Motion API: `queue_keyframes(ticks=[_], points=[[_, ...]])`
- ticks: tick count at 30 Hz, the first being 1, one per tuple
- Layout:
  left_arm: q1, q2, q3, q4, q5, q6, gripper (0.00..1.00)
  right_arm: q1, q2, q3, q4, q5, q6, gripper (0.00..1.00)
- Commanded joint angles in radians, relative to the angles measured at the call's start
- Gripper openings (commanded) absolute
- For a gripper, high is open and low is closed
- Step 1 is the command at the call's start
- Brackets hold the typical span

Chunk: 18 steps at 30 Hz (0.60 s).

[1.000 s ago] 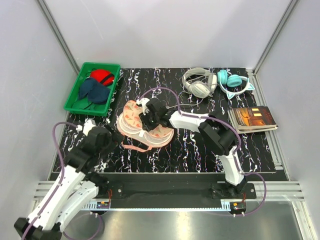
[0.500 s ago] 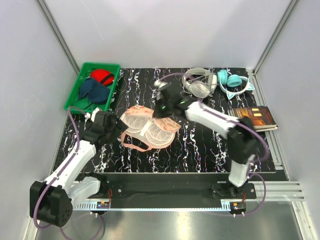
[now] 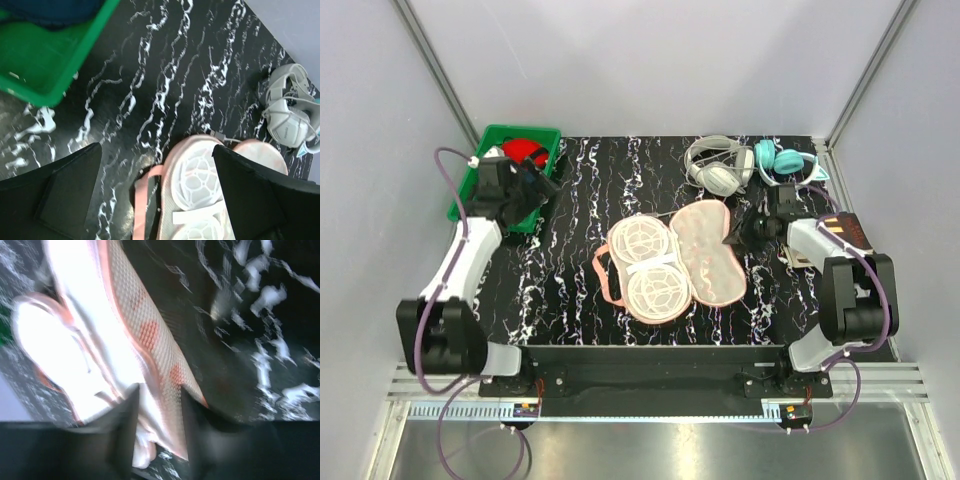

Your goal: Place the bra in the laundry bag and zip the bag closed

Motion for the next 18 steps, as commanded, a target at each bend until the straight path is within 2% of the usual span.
queue_keyframes(ticks=[1,3,4,6,9,10,12,13,18], points=[[0.140,0.117,0.165,0.054,0.163,0.117,0.99,0.001,-0.064,-0.036,-0.032,0.065,-0.085,0.59],[0.167,0.196,0.251,0.069,0.101,0.150,0.99,0.001,-0.108,-0.024,-0.074,0.143,-0.122,0.76],[0.193,0.230,0.277,0.080,0.088,0.180,0.99,0.002,-0.125,-0.005,-0.117,0.210,-0.132,0.88],[0.227,0.342,0.376,0.076,0.082,0.188,0.99,0.010,-0.164,0.013,-0.148,0.248,-0.157,1.00],[0.222,0.448,0.441,0.126,-0.045,0.193,0.99,0.019,-0.194,0.059,-0.197,0.259,-0.186,1.00],[0.225,0.468,0.457,0.120,-0.057,0.170,0.96,0.024,-0.199,0.081,-0.220,0.253,-0.192,1.00],[0.233,0.508,0.489,0.032,-0.189,0.118,0.91,0.033,-0.211,0.107,-0.249,0.243,-0.214,1.00],[0.239,0.511,0.489,0.004,-0.214,0.043,0.88,0.037,-0.219,0.124,-0.273,0.251,-0.215,1.00],[0.268,0.484,0.377,-0.007,-0.286,-0.150,0.86,0.077,-0.274,0.121,-0.277,0.224,-0.191,1.00]])
